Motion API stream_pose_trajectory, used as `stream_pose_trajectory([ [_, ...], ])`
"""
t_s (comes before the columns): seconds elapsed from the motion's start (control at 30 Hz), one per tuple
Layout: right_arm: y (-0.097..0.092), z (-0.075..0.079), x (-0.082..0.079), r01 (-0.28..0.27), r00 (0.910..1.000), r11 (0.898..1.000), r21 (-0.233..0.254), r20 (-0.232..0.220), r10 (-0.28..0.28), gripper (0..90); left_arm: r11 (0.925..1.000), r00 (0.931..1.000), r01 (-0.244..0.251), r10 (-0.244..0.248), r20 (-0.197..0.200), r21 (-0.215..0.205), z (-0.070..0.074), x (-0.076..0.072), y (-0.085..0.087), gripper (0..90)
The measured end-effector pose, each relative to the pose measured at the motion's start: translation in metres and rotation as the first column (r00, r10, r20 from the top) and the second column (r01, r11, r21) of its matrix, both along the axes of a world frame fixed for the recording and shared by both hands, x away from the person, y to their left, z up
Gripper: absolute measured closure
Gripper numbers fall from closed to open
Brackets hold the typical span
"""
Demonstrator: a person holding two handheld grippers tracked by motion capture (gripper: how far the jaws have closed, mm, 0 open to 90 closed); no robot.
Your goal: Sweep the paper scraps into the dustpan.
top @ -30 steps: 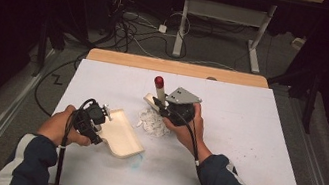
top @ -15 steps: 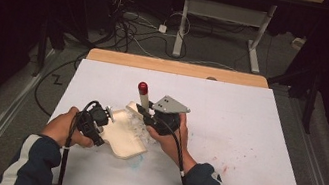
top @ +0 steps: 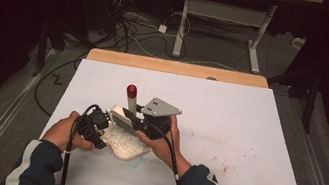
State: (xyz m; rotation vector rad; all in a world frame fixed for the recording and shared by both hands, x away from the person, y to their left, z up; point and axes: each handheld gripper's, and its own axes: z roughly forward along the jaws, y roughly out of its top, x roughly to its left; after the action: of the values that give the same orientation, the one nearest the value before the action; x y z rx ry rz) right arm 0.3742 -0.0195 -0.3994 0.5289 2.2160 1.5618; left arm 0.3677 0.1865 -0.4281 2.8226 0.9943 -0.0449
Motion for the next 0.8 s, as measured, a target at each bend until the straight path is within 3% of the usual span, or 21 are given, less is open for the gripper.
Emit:
stream_pose_trajectory([
  [0.2, -0.008, 0.012, 0.003, 0.002, 0.9999, 1.0, 0.008, 0.017, -0.002, 71.4, 0.9999, 0.9999, -0.007, 0.007, 0.012, -0.012, -0.005, -0.004, 0.002, 63.4],
  [0.43, -0.032, 0.026, 0.015, 0.066, 0.9975, 0.997, 0.028, 0.025, -0.067, 71.4, 0.9996, 0.9998, -0.019, 0.019, 0.009, -0.02, -0.011, -0.006, 0.003, 63.4],
  [0.57, -0.043, 0.025, 0.026, 0.129, 0.9903, 0.991, -0.014, 0.052, -0.129, 71.4, 0.9998, 0.9998, -0.02, 0.02, 0.01, -0.01, -0.014, -0.008, 0.002, 63.4],
  [0.63, -0.047, 0.021, 0.034, 0.154, 0.9872, 0.988, -0.029, 0.045, -0.153, 71.4, 0.9998, 0.9998, -0.016, 0.017, 0.013, -0.011, -0.014, -0.008, 0.002, 63.4],
  [0.8, -0.047, 0.01, 0.046, 0.215, 0.9758, 0.973, -0.088, 0.06, -0.21, 71.4, 0.9997, 0.9998, -0.018, 0.018, 0.009, -0.016, -0.014, -0.009, 0.004, 63.4],
])
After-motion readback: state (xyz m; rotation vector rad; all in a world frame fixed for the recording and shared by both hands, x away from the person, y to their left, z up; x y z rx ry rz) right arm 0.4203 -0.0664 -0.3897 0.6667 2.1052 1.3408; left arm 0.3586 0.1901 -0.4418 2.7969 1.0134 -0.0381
